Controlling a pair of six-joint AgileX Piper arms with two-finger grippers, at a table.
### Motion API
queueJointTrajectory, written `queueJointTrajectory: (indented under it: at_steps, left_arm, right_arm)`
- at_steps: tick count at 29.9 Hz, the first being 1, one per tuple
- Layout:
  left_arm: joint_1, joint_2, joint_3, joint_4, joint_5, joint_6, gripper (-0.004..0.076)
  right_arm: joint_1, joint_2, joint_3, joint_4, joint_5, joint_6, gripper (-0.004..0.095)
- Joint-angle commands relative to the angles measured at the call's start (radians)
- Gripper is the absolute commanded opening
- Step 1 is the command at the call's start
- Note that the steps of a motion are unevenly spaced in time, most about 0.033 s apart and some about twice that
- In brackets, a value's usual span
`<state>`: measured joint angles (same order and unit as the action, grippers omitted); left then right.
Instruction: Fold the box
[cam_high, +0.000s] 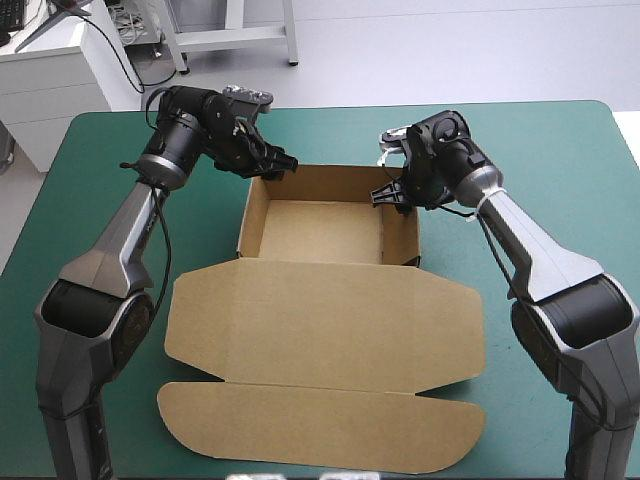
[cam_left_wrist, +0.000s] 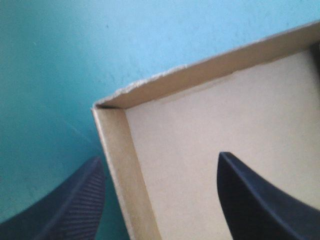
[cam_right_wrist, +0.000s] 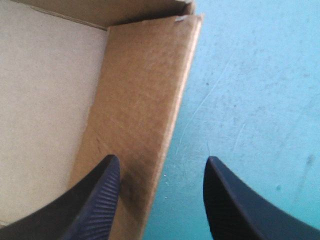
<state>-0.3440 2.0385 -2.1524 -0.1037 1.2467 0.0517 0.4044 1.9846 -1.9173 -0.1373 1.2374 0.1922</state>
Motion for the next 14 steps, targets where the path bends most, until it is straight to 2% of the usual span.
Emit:
queueJointTrajectory:
  at_steps: [1,5,8,9,11,14]
  left_arm:
    - [-0.004,-0.074,-0.097,-0.007,0.048,0.002,0.0405]
    - [-0.004,-0.120,-0.145,0.023,0.048,0.006,0.0243]
    - [-0.004,-0.172,-0.145,0.022,0.048,0.011,0.0039]
    - [-0.004,-0.195,-0.142,0.022,0.048,0.029,-0.0005]
    - [-0.004,-0.226,-0.138,0.027,0.049,0.089,-0.0008]
    - [-0.004,-0.293,-0.123,0.075,0.049,0.099,-0.0008]
  right_arm:
    - [-0.001,-0.105,-0.053,-0.029,0.013,-0.059,0.0476]
    - [-0.001,-0.147,-0.088,-0.026,0.013,-0.064,0.0476]
    - [-0.001,-0.182,-0.099,-0.026,0.013,-0.064,0.0476]
    - [-0.001,-0.194,-0.099,-0.026,0.013,-0.064,0.0471]
    - [-0.001,-0.210,-0.099,-0.026,0.013,-0.062,0.0468]
    - [-0.001,-0.228,-0.099,-0.011,0.013,-0.043,0.0468]
